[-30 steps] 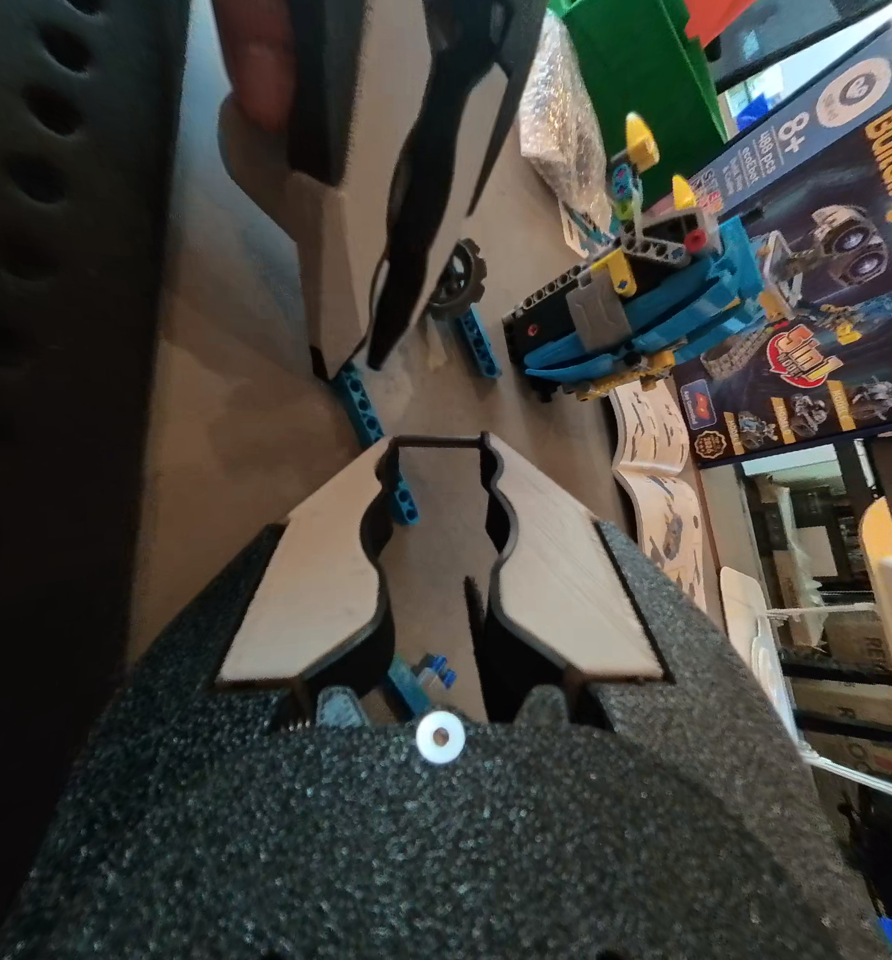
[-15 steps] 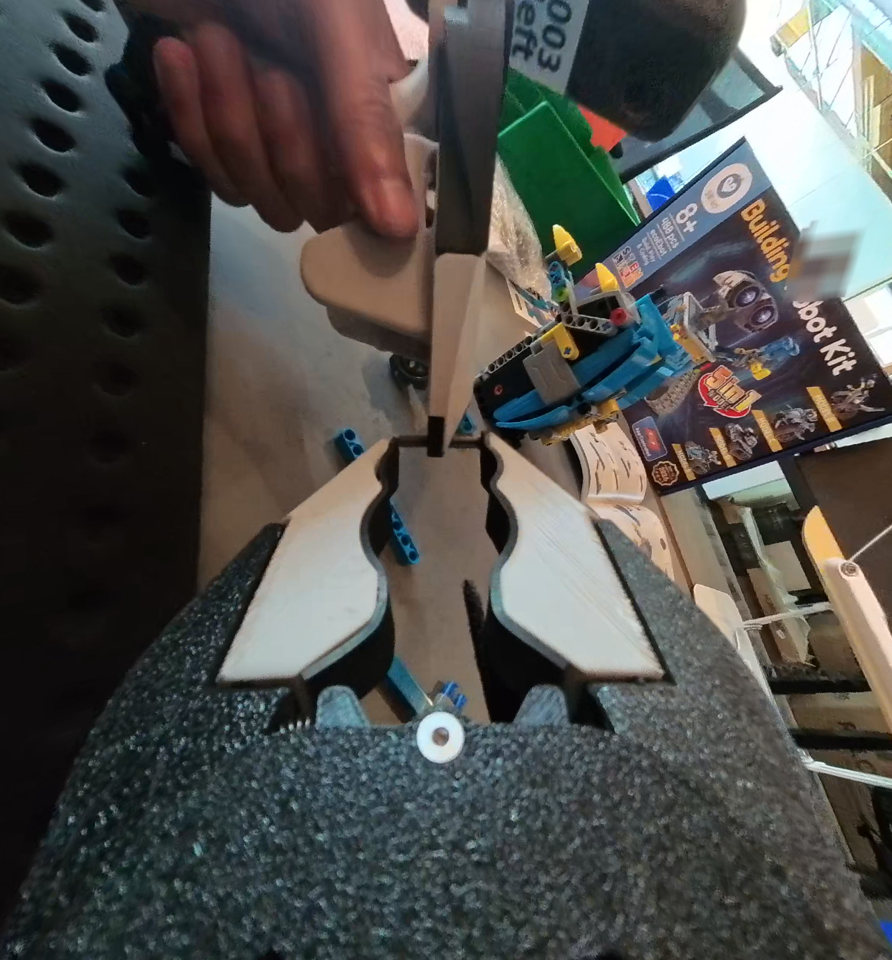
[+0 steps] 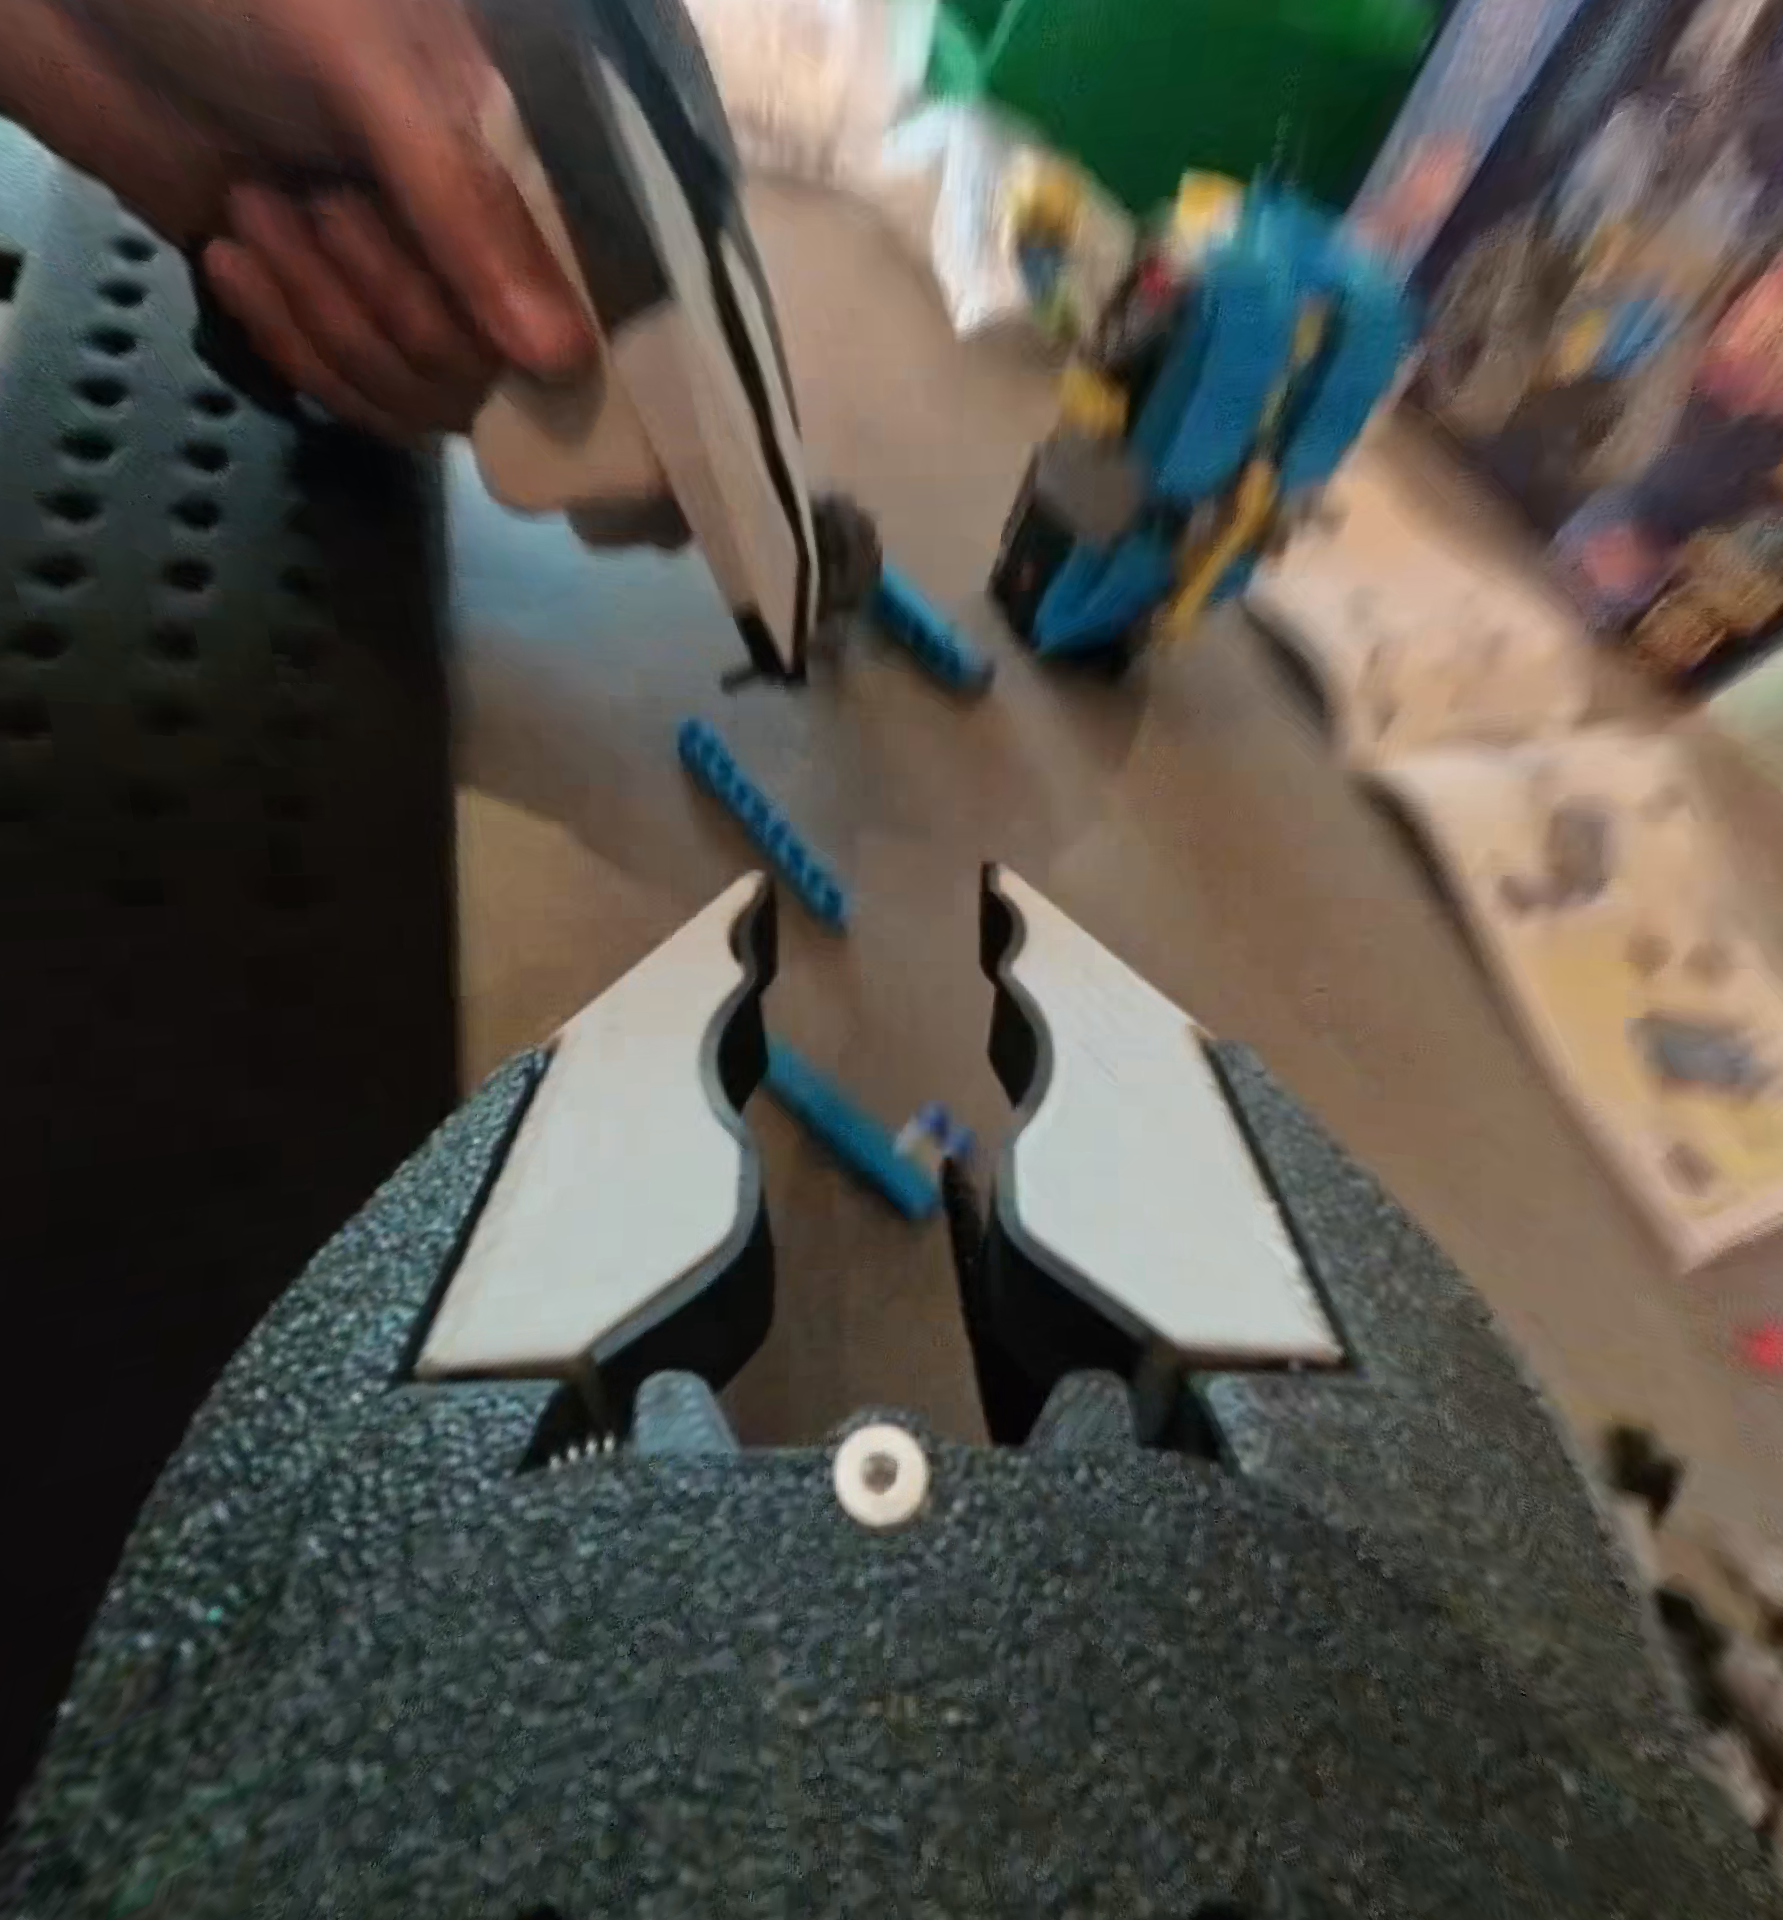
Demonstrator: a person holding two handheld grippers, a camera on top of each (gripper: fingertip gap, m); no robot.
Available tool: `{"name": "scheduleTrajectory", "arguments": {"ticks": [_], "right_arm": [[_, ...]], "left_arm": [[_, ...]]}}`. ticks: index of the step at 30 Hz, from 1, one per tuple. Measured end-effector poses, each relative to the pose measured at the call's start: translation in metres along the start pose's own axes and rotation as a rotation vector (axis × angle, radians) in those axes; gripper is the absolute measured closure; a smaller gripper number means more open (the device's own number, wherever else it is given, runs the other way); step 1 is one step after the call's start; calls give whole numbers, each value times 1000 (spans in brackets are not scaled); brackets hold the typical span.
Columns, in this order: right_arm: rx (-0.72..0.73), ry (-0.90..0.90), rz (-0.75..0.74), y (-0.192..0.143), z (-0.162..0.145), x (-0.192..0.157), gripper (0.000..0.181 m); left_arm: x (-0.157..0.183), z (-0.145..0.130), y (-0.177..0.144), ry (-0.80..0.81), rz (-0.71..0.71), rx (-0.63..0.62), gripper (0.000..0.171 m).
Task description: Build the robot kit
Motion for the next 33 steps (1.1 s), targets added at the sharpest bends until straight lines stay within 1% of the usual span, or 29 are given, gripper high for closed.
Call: {"name": "scheduleTrajectory", "arguments": {"ticks": [1,3,5,7,9,11,13,14,16,18,21,23,24,28,31,33], "right_arm": [[-68,45,43,-5,-15,5,138],[-128,76,93,-16,-36,8,139],[-140,53,113,-19,-45,8,143],[-178,-12,127,-17,-54,8,143],[-201,-62,158,-11,-56,9,143],[-195,-86,237,-6,-50,3,149],[-205,-127,297,-2,-46,-5,149],[-225,-163,307,1,-49,-9,149],[-209,-193,323,1,-49,-15,160],[-189,-246,273,1,-50,-16,171],[-164,-310,131,2,-48,-12,172],[-96,-349,-4,1,-40,-4,173],[-66,-362,-40,-1,-35,-3,173],[10,-346,-101,-5,-20,-6,173],[25,-347,-135,-3,-14,-4,173],[16,-346,-126,-2,-15,-4,173]], "left_arm": [[-1,-1,4,-25,13,4,168],[-2,-4,16,-75,16,13,168],[0,-3,30,-110,1,23,168],[1,1,42,-137,-4,45,168],[0,6,52,-167,-12,59,168],[-3,6,60,-180,3,50,168],[-6,6,67,-182,23,37,168],[-7,6,69,-185,29,36,168],[-8,7,70,-191,44,47,168],[-10,9,69,-197,54,72,168],[-10,13,66,-213,38,108,168],[-8,15,64,-213,22,130,168],[-7,16,64,-209,11,138,168],[-3,20,61,-194,-15,169,168],[-3,21,59,-205,-29,184,168],[-3,22,58,-210,-39,191,168]]}}
Point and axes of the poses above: each gripper's, where its closed fingertips meet, y out along the fingers, z out of its top, x = y × z across the jaws, the point moved 2 cm from there along -y, back along the fingers, and after that the axes turned 12 degrees about -z, right-handed, at the moved point
